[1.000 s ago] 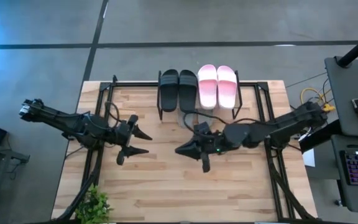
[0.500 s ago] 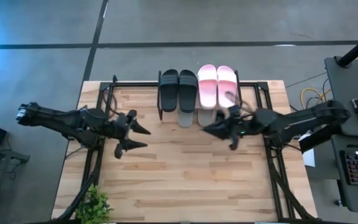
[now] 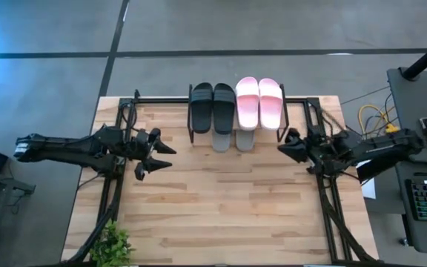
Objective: Pick and place slides into the shelf
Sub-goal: Return to Home Position
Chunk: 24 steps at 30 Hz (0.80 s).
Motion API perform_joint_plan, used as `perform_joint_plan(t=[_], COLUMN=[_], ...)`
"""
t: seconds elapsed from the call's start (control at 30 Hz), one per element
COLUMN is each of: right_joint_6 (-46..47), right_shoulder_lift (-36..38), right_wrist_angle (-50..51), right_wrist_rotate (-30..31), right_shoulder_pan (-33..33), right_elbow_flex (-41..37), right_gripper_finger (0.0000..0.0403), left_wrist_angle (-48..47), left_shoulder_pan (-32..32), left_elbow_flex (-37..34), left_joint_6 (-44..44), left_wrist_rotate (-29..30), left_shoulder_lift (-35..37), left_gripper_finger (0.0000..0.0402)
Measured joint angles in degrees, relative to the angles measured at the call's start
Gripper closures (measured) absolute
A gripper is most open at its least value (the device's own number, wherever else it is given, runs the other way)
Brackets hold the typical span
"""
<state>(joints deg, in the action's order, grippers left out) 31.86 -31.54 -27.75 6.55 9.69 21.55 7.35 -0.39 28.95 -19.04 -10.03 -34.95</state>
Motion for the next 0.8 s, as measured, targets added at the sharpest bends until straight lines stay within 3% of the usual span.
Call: perform_joint_plan(t=[0.43,0.6,0.8], right_joint_6=[-5.5,-4.5,-2.2], right_shoulder_lift=[24.0,27.3,25.9], right_wrist_angle=[-0.5,-1.7,-6.4], right_wrist_rotate=[0.6,0.6,-0.2], right_shoulder_pan=[0.0,0.0,0.0], right_elbow_flex=[-13.6,-17.8,-21.1], right_gripper_finger=[0.0390,0.0390,0.0390], left_wrist_angle=[8.4,9.0,14.2], left_shoulder_pan=[7.2,8.4,9.0], left_elbow_flex=[-6.1,-6.2,-6.6], left_joint_6=[-1.8,-2.0,-1.7], left_wrist_rotate=[-9.6,-11.4,-15.3], left_shoulder_lift=[0.7,-0.6,-4.0], left_gripper_finger=[0.0178,0.0178,0.0178])
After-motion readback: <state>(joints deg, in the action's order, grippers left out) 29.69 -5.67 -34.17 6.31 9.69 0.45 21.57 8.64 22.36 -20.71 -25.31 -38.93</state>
